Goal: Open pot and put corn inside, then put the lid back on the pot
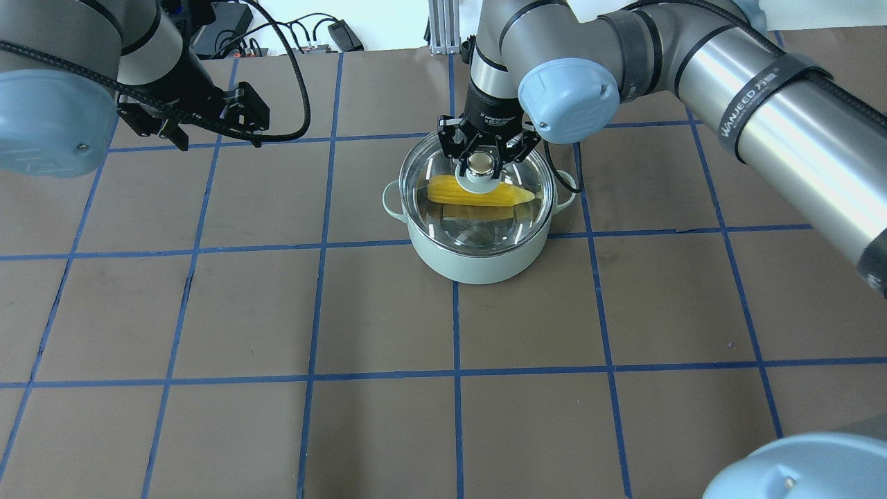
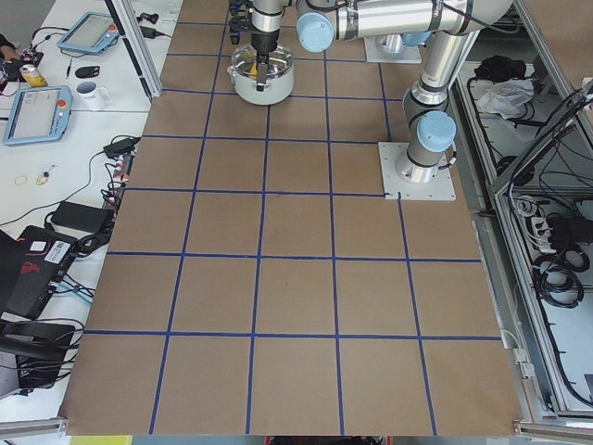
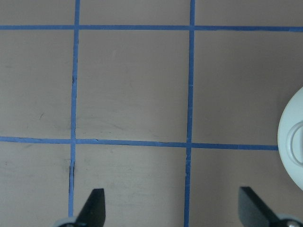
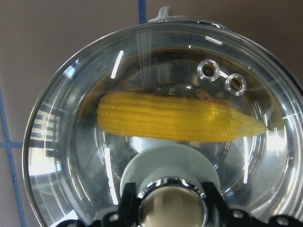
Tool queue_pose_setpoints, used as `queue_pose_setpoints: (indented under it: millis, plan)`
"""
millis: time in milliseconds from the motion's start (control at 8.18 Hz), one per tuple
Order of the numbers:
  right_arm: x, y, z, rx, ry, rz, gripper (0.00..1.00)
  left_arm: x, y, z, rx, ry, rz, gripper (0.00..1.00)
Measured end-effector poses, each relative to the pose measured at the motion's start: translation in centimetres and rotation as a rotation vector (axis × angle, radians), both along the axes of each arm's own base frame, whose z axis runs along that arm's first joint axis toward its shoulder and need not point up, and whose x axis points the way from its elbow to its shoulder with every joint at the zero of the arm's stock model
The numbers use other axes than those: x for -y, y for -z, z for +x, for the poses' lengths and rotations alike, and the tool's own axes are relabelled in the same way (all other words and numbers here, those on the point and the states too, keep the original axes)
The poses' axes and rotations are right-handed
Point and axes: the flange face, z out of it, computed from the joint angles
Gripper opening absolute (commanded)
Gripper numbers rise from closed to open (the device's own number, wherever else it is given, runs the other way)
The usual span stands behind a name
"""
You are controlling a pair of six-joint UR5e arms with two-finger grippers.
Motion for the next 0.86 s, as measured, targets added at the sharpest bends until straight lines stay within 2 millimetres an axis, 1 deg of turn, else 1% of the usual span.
queue_pose_setpoints:
  millis: [367, 856]
  plan:
    - [-0.22, 0.55, -0.22, -0.006, 0.000, 0.008, 0.04, 0.07, 0.11, 0.02, 0.001, 0.000, 0.002, 1.00]
    - [0.29, -0.12, -0.45, -0.004, 0.005, -0.017, 0.04, 0.11, 0.20, 0.03, 0.003, -0.002, 0.004, 1.00]
